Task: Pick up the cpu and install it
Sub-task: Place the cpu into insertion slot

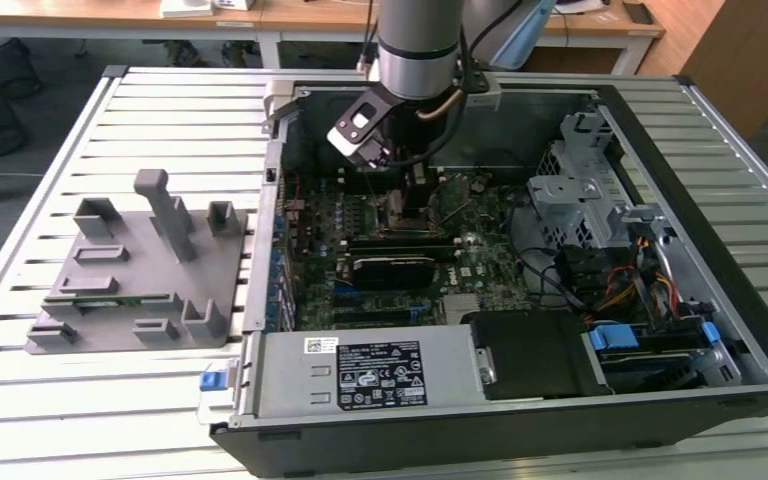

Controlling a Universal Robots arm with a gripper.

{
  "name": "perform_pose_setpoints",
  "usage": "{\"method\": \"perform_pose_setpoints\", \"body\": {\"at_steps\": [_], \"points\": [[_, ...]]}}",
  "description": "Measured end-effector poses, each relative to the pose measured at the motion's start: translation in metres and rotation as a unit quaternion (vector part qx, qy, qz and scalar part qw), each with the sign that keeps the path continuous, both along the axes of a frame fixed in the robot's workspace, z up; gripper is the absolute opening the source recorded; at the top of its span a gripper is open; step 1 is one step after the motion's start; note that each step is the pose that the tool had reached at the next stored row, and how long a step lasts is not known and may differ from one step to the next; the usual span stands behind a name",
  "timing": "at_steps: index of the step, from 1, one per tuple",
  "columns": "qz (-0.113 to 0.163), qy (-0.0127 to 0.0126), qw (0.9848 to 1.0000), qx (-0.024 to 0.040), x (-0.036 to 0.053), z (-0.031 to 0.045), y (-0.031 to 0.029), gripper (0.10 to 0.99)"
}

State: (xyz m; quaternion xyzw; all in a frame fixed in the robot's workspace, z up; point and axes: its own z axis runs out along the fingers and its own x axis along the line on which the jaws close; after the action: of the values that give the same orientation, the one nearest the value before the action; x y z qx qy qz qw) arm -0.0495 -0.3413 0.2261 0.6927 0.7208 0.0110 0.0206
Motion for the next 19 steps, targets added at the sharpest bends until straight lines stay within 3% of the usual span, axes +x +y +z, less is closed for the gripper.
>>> {"method": "perform_pose_setpoints", "body": {"at_steps": [19], "points": [[-0.003, 0.0000, 1.0000, 0.0001, 0.0000, -0.0188, 0.0035, 0.529]]}}
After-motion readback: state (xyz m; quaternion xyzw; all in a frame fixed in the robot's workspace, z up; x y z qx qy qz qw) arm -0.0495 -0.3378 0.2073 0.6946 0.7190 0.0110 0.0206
